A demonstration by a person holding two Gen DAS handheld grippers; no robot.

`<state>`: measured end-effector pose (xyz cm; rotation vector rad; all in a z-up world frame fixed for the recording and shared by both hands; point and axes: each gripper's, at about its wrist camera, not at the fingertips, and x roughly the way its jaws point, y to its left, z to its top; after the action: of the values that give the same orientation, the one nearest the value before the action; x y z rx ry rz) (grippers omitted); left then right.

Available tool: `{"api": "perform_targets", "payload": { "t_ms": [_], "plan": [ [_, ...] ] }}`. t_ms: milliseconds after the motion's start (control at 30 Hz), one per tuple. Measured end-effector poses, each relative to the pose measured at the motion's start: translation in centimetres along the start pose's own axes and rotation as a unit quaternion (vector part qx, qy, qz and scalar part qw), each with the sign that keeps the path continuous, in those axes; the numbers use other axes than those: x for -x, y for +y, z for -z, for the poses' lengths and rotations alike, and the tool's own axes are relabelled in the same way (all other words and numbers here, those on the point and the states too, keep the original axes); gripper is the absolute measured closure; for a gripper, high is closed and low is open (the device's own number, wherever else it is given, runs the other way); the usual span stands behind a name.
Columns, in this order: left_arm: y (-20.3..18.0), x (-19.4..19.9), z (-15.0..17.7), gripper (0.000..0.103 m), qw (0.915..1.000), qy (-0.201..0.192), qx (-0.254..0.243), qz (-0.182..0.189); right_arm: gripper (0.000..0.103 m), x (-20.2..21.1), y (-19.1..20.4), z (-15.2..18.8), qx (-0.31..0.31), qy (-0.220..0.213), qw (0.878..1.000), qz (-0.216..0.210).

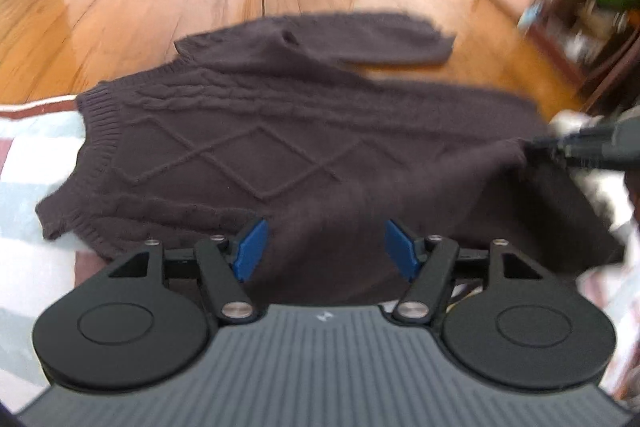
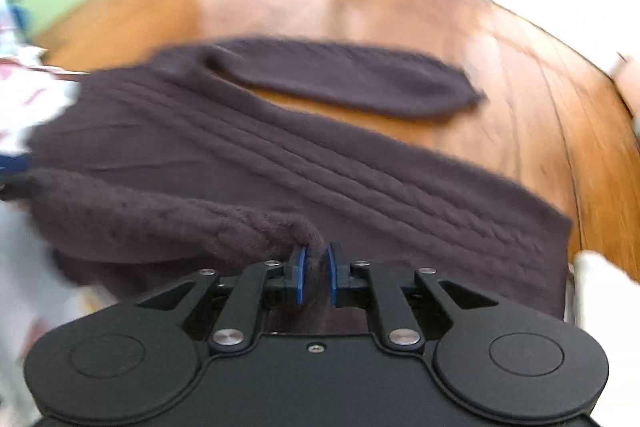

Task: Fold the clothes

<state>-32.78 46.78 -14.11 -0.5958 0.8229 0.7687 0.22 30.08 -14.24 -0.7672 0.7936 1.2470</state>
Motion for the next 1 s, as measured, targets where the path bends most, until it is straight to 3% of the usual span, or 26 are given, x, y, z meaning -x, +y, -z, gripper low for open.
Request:
{"api": "perform_targets", "payload": {
  "t_ms": [100,233,300,367,533,633,700,733,767,800,833,867,933,1000],
  "plan": [
    [1.2,-0.9,-0.4,0.036,0.9992,0.006,0.034,-0.018,0.083,-0.9,-3.8,1.3,-0.08,-0.002,0.997,0.005],
    [3.0,-1.9,-0.8,0.036,0.9954,0.01,0.088,-0.037,0.069,1.0,-8.8,4.9,-0.21,-0.019,0.975,-0.065],
    [4.0,-2.4,-1.0,0.036,0.9922,0.012,0.115,-0.047,0.058,2.2,-10.1,7.1,-0.241,-0.025,0.967,-0.079],
    [4.8,-2.6,-1.1,0.036,0.9891,0.011,0.135,-0.058,0.057,2.9,-11.0,9.2,-0.256,-0.021,0.964,-0.073],
    [5.9,-2.2,-1.3,0.031,0.99,0.008,0.13,-0.053,0.055,2.2,-12.2,13.5,-0.302,0.026,0.947,-0.106],
    [5.5,-2.7,-1.3,0.024,0.9945,0.027,0.098,-0.028,0.048,0.2,-11.8,15.2,-0.348,0.047,0.921,-0.166],
    [4.9,-3.6,-1.0,0.02,0.9962,0.042,0.075,-0.016,0.047,-1.6,-11.0,15.2,-0.369,0.057,0.91,-0.18],
    [4.4,-4.2,-0.9,0.02,0.997,0.049,0.058,-0.016,0.046,-1.9,-10.3,14.6,-0.355,0.055,0.917,-0.175],
    [3.9,-4.7,-0.8,0.033,0.9977,0.053,0.036,-0.021,0.064,-1.8,-9.3,13.4,-0.317,0.044,0.933,-0.162],
    [3.5,-4.7,-0.9,0.051,0.9984,0.048,0.023,-0.021,0.089,-1.7,-8.4,12.2,-0.279,0.033,0.948,-0.148],
    [3.2,-4.6,-1.1,0.079,0.999,0.04,0.012,-0.018,0.089,-1.3,-7.4,10.9,-0.239,0.016,0.963,-0.127],
    [3.0,-4.4,-1.2,0.09,0.9994,0.032,0.002,-0.016,0.09,-0.5,-6.4,9.4,-0.195,-0.01,0.976,-0.096],
    [3.2,-2.9,-2.0,0.103,0.9989,-0.009,0.004,-0.045,0.092,0.8,-5.4,6.7,-0.15,-0.055,0.986,-0.05],
    [4.4,-1.8,-2.5,0.103,0.9951,-0.047,0.022,-0.084,0.092,1.7,-5.2,4.4,-0.139,-0.093,0.986,-0.004]
  ]
}}
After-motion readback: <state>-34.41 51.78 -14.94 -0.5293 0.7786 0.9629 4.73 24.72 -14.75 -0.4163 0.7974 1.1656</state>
